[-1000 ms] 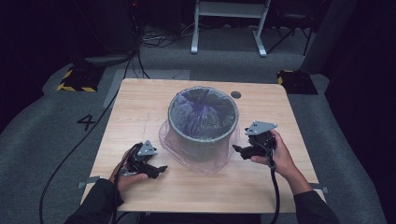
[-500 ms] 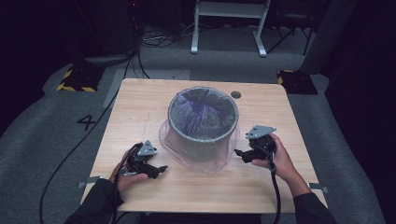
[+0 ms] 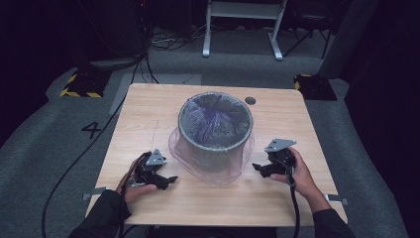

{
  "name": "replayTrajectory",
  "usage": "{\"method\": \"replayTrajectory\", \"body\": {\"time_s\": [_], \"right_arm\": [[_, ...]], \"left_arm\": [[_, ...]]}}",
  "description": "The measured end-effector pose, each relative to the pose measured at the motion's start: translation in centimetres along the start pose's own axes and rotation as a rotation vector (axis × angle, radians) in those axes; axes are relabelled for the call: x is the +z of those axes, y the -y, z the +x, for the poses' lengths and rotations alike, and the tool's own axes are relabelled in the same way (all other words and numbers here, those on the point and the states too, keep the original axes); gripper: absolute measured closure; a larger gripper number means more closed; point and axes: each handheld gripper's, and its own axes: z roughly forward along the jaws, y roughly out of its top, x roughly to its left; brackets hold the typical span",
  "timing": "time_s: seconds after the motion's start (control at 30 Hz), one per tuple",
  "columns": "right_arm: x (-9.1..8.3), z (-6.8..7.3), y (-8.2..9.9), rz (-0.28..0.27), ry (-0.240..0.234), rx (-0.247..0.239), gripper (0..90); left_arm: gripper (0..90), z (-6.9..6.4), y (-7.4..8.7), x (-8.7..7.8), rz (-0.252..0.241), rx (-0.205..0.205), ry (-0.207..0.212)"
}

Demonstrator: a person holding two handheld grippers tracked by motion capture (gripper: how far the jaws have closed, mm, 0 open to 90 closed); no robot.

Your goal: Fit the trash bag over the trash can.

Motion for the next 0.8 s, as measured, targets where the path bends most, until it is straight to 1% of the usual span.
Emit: {"method": "replayTrajectory", "body": {"time_s": [0.03, 0.13, 0.17, 0.27, 0.33, 0.37, 0.53, 0.6, 0.8], "right_arm": [[0.0, 0.0, 0.1, 0.003, 0.005, -0.001, 21.2], [0.0, -0.1, 0.5, 0.004, -0.013, 0.019, 21.2], [-0.1, -0.1, 0.6, 0.001, -0.007, 0.019, 21.2], [0.0, -0.1, 1.0, 0.015, 0.012, 0.007, 21.1], [0.1, 0.0, 1.3, 0.019, 0.006, 0.007, 21.0], [0.2, 0.1, 1.5, 0.022, 0.012, 0.002, 20.9], [0.2, 0.1, 2.3, 0.022, 0.016, 0.007, 20.7], [0.1, 0.1, 2.6, 0.013, 0.007, 0.020, 20.7], [-0.2, -0.3, 3.9, 0.008, 0.016, 0.051, 20.7]], "left_arm": [[13.3, 0.0, 0.0, 0.0, 0.002, 0.000, 0.000], [13.3, 0.0, 0.0, 0.0, 0.002, 0.000, 0.000], [13.3, 0.0, 0.0, 0.0, 0.002, 0.001, 0.000], [13.3, 0.0, 0.0, 0.0, 0.002, 0.000, -0.001], [13.3, 0.0, 0.0, 0.0, 0.002, 0.001, -0.001], [13.3, 0.0, 0.0, 0.0, 0.002, 0.000, -0.001], [13.3, 0.0, 0.0, 0.0, 0.002, 0.000, -0.001], [13.3, 0.0, 0.0, 0.0, 0.002, 0.000, -0.001], [13.3, 0.0, 0.0, 0.0, 0.002, 0.000, -0.001]]}}
